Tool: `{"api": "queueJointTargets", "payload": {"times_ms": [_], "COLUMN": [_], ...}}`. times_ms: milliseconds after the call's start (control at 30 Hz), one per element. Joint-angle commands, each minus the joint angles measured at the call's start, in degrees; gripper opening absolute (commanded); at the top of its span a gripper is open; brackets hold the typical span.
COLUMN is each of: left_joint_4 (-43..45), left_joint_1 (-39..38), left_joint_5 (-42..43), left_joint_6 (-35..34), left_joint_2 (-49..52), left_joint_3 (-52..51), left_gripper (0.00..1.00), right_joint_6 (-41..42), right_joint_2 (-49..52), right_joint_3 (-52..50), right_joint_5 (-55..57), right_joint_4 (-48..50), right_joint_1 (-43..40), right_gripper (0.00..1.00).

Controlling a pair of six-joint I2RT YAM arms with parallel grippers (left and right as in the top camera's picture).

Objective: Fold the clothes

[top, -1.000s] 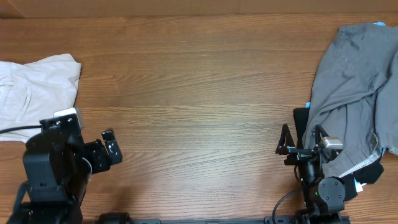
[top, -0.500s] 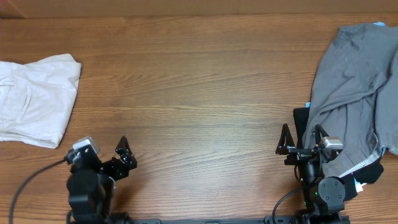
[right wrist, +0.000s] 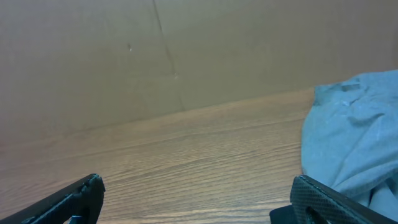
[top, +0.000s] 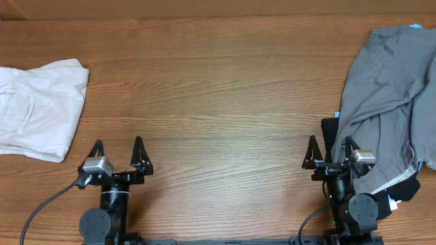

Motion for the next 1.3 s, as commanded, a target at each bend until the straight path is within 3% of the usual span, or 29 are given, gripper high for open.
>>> {"api": "queueJointTargets", "payload": {"times_ms": [0,233,400,1267], "left_joint_4": [5.95,9.64,-3.63,-3.50], "left_joint_1": [0.31,0.31,0.20,0.26], "left_joint_5": [3.15,3.93,2.32,1.22], "left_joint_6": [12.33,17.18,15.54,14.38], "left_joint_2": [-0.72,-0.72,-0.72,-0.70], "left_joint_3": [-2.34,-6.84,-6.78,-6.75], "left_gripper": [1.00,1.00,1.00,1.00], "right_joint_6": [-0.22,-0.22,-0.22,-0.22], "right_joint_2": [-0.42,-0.42,-0.42,-0.42], "right_joint_3": [-0.57,-0.57,-0.57,-0.57], "right_joint_5": [0.81,0.81,0.81,0.81], "right_joint_4": [0.26,0.26,0.26,0.26], "right_joint_1": [0.11,0.11,0.11,0.11], "right_gripper": [1.00,1.00,1.00,1.00]}}
